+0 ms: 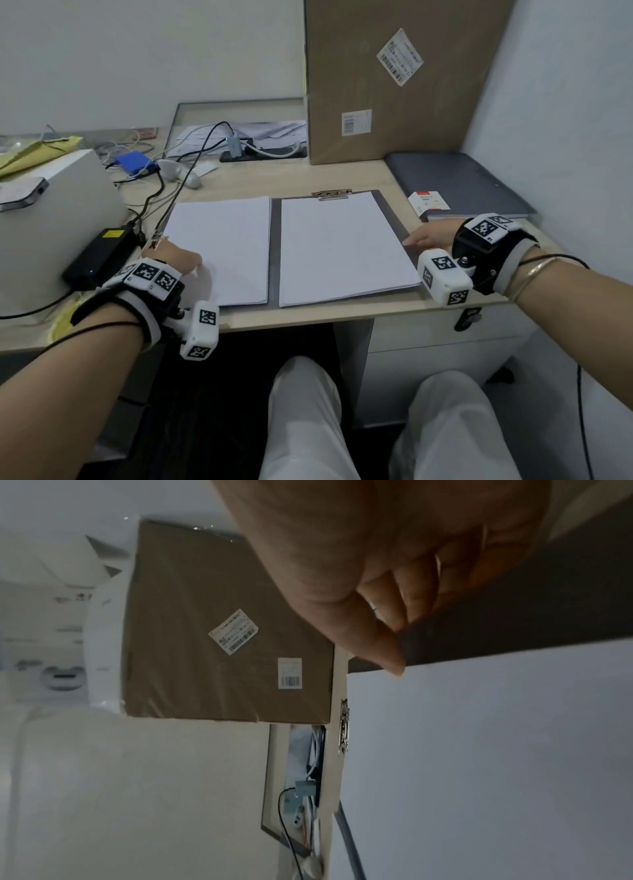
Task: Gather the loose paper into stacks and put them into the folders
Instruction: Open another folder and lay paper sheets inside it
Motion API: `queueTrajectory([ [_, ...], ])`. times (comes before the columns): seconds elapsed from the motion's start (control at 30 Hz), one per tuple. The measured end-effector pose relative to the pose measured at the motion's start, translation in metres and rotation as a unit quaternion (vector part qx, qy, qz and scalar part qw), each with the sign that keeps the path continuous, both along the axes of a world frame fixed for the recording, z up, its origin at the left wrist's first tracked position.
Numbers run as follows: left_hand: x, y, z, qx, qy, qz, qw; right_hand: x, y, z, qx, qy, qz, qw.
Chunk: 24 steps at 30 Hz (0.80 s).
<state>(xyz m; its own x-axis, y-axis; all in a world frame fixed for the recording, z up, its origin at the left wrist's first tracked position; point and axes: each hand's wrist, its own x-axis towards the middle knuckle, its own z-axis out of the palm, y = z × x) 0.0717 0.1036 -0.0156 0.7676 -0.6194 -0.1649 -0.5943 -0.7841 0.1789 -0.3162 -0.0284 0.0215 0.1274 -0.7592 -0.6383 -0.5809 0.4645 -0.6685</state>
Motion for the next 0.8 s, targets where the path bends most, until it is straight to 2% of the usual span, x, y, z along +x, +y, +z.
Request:
queueTrajectory([
  [0.13,0.005,0.001,-0.002,-0.011,0.036,-0.006,0.999,-0.001,-0.005,-0.014,-0.09,-0.039,0.014,0.995],
  [0.3,-0.001,0.0,0.001,-0.029,0.085,-0.02,0.996,-0.007,-0.007,-0.007,-0.196,-0.121,-0.032,0.973],
  [0.4,-0.011,-0.003,0.003,-0.043,0.106,-0.024,0.993,-0.014,-0.014,0.008,-0.215,-0.177,-0.078,0.957],
  [0.53,-0.022,-0.008,0.006,-0.058,0.114,-0.043,0.991,-0.032,-0.027,0.017,-0.216,-0.173,-0.096,0.956],
  [0.8,-0.029,-0.014,-0.003,-0.085,0.12,-0.005,0.989,-0.06,-0.037,-0.001,-0.183,-0.139,-0.113,0.967],
])
